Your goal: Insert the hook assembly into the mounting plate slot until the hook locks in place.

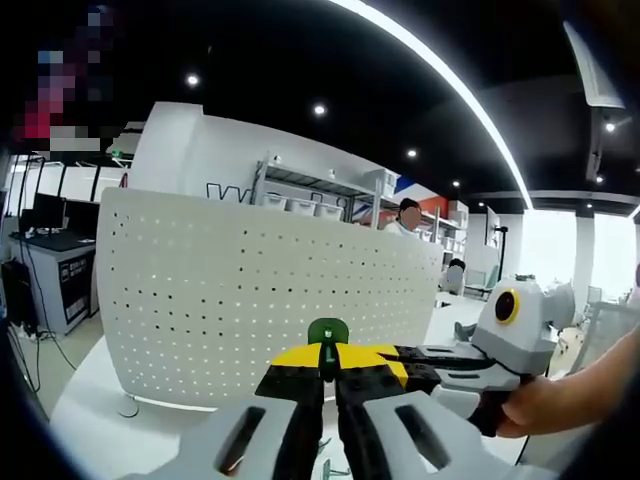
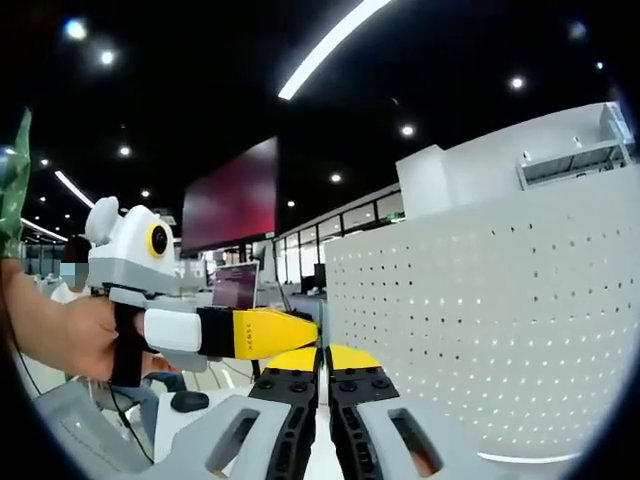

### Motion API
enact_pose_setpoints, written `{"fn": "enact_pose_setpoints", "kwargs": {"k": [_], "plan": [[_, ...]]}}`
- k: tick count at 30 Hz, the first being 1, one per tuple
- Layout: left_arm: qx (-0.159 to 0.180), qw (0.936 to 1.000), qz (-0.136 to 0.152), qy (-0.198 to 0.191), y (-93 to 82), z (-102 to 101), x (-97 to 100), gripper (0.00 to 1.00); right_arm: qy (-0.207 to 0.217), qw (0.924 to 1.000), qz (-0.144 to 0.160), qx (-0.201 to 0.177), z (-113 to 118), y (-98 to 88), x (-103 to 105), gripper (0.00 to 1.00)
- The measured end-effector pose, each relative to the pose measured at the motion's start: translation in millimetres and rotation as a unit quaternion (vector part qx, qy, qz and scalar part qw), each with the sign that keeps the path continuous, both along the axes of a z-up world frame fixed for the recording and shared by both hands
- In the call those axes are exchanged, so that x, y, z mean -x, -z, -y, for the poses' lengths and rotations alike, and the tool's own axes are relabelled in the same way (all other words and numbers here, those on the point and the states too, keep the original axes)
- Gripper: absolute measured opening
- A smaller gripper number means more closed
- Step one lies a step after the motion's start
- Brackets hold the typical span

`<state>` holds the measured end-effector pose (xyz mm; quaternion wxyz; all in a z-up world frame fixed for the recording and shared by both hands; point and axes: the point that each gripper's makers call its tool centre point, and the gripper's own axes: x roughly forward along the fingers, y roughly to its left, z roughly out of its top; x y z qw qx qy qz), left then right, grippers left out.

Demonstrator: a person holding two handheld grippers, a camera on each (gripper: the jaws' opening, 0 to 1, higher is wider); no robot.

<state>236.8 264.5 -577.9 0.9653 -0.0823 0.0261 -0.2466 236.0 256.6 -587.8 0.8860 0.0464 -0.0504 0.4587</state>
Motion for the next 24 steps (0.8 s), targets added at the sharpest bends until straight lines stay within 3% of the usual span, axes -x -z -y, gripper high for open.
{"fn": "enact_pose_setpoints", "kwargs": {"k": [4,11,12,24], "plan": [[0.018,0.9998,-0.01,0.001,-0.5,-2.5,0.1,0.02,-0.004,1.0,0.003,-0.001,-0.3,-1.3,0.7,0.0],[0.005,1.0,-0.006,-0.003,-0.1,-2.3,1.2,0.02,-0.006,1.0,0.0,-0.002,-1.2,-1.3,1.4,0.0],[-0.012,0.9999,0.003,-0.005,-0.1,-2.4,1.0,0.02,-0.006,1.0,-0.002,-0.003,-1.0,-1.3,1.2,0.0],[-0.025,0.9996,0.011,-0.01,-1.8,-0.6,1.7,0.01,-0.002,0.9999,-0.007,-0.008,-0.4,-2.7,1.3,0.0]]}}
